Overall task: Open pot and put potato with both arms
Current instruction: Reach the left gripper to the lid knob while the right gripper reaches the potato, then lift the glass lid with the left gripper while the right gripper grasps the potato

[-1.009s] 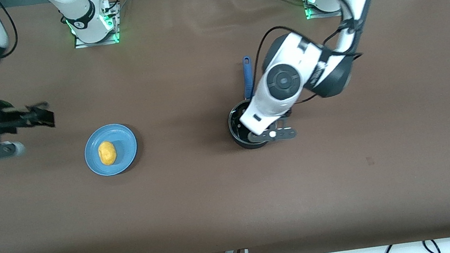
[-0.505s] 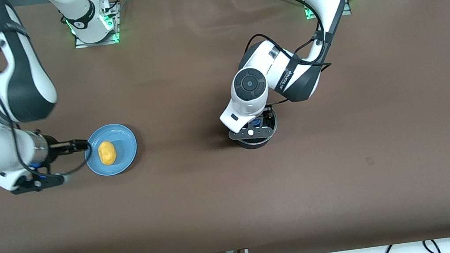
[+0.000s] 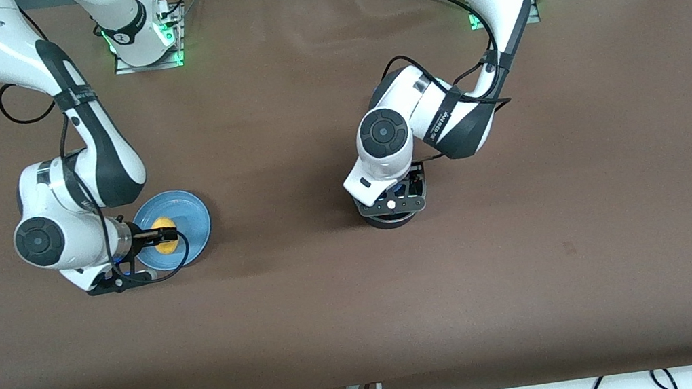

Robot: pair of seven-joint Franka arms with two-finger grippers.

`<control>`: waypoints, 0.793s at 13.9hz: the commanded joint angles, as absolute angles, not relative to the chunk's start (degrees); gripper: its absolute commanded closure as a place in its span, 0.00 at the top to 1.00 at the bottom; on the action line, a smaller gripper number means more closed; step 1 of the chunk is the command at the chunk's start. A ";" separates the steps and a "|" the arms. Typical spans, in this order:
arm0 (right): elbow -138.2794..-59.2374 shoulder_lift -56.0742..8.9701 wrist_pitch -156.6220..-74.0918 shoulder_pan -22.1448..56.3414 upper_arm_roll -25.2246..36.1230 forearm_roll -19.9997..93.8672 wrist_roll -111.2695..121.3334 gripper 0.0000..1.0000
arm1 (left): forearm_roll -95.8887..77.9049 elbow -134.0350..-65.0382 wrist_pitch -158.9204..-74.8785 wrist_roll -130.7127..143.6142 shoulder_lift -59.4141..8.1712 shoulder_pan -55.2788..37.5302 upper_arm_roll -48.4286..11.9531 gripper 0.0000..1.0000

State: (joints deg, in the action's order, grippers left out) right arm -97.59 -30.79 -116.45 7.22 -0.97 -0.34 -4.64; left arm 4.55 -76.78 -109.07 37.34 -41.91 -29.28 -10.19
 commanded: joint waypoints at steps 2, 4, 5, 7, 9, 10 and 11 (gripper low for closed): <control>-100.99 -30.14 -118.04 6.77 -1.23 0.09 -4.66 1.00 | 6.59 -77.17 -108.72 37.97 -41.05 -29.45 -10.19 0.47; -101.07 -31.02 -118.82 6.77 -1.23 0.18 -4.66 1.00 | 6.42 -76.73 -108.55 37.97 -40.43 -29.09 -10.37 0.48; -101.07 -31.55 -119.61 6.77 -1.23 0.18 -4.66 1.00 | 5.98 -76.82 -108.28 38.06 -39.21 -29.09 -10.46 0.49; -101.07 -33.13 -121.98 6.77 -1.23 0.18 -4.40 1.00 | 5.54 -76.55 -104.35 38.32 -35.97 -28.92 -10.72 0.49; -101.51 -33.84 -124.00 6.77 -1.14 0.18 -4.22 1.00 | 5.71 -76.64 -98.91 37.97 -31.75 -27.87 -10.46 0.49; -101.95 -34.19 -124.88 6.85 -1.14 0.18 -4.22 1.00 | 5.89 -76.64 -95.31 37.53 -30.42 -25.86 -10.37 0.50; -102.30 -34.19 -125.41 6.86 -1.14 0.26 -4.22 0.97 | 5.89 -76.81 -93.01 36.40 -29.71 -23.32 -10.46 0.50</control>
State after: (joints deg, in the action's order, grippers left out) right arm -100.58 -34.70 -123.43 7.11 -0.96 -0.34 -4.61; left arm 4.64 -75.21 -97.62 37.59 -33.51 -27.81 -9.97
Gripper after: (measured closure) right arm 0.004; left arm 0.370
